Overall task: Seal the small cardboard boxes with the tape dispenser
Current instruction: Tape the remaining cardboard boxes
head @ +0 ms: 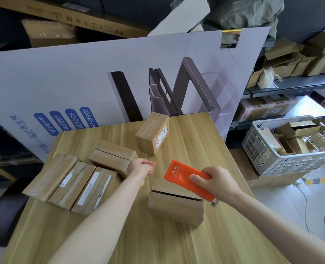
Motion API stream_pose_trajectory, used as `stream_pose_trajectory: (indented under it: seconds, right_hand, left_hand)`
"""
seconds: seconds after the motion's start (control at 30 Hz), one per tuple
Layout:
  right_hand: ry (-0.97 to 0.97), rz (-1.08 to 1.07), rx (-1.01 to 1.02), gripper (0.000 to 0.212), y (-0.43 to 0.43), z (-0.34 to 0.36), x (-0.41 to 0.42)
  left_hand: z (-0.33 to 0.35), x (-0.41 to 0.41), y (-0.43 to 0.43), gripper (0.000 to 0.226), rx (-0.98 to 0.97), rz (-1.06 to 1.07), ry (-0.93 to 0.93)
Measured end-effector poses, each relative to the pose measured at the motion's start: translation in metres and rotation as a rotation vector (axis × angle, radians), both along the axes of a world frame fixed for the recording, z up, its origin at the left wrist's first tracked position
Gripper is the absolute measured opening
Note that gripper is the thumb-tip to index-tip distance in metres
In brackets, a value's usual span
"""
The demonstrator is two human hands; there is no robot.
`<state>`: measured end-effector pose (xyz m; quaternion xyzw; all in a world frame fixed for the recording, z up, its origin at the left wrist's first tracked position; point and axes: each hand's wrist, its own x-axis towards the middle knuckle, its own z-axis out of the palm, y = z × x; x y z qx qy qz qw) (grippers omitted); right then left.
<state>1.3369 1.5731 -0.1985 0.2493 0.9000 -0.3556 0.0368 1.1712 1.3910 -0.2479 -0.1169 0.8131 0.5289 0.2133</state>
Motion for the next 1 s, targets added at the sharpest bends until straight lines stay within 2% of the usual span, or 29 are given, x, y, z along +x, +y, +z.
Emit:
stream_pose_trajectory:
  seconds: [0.13, 0.43, 0.73, 1.0]
  right_hand:
    - [0.0, 0.021, -0.064, 0.041, 0.008, -0.002, 0.014]
    - [-0.092, 0.085, -0.17, 0.029, 0.021, -0.002, 0.033]
    - [-0.302, 0.157, 0.19, 0.042, 0.029, -0.026, 0.005]
    - [-0.383, 0.19, 0.309, 0.044, 0.027, -0.045, -0.013]
  left_hand:
    - [-0.01, -0.01, -0.024, 0.022, -0.022, 0.037, -0.009]
    - [-0.037, -0.003, -0.048, 0.01, -0.018, 0.097, -0.056]
    - [-0.064, 0.016, -0.055, 0.013, -0.021, 0.132, -0.04]
    - [-0.079, 0.02, -0.049, 0.012, -0.067, 0.137, -0.052]
